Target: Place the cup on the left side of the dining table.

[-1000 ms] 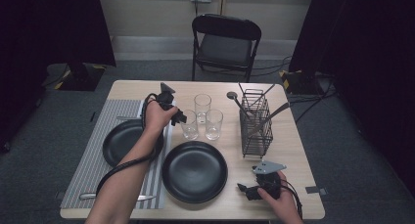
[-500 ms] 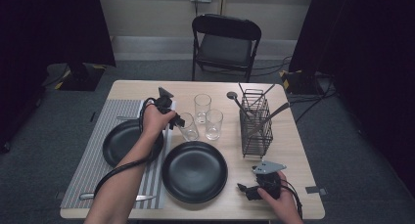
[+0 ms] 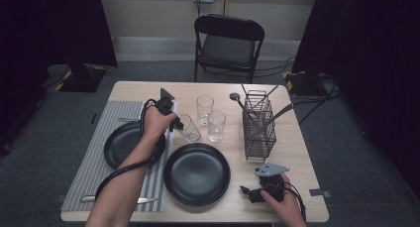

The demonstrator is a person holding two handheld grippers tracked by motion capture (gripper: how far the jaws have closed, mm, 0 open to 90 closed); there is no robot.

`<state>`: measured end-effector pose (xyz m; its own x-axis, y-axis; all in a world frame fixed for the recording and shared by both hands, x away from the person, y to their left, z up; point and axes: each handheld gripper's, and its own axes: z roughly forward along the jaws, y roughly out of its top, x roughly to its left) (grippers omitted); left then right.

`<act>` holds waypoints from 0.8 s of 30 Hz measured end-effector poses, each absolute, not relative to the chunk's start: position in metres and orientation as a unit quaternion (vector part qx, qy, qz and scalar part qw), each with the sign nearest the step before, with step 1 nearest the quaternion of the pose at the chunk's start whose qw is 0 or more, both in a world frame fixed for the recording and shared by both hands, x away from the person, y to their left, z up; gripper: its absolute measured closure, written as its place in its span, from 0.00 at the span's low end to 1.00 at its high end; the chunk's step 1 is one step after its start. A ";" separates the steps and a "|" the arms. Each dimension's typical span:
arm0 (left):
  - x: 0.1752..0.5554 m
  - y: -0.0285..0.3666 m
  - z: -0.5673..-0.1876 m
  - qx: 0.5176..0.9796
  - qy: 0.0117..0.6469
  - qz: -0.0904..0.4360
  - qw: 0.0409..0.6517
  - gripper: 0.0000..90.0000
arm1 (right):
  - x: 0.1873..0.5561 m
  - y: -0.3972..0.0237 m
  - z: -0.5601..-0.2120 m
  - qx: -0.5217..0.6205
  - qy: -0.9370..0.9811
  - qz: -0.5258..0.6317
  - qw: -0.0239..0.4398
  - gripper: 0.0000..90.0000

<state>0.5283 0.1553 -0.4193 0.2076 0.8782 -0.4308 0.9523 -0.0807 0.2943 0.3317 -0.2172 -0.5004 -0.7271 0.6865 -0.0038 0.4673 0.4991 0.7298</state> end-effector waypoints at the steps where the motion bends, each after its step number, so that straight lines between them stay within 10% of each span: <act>1: 0.528 0.156 -0.420 0.731 0.627 -0.072 0.258 0.94 | 0.332 -0.217 -0.500 0.338 0.853 0.369 0.148 0.13; 24: 0.522 0.169 -0.410 0.732 0.620 -0.095 0.265 0.95 | 0.332 -0.217 -0.500 0.338 0.853 0.369 0.148 0.13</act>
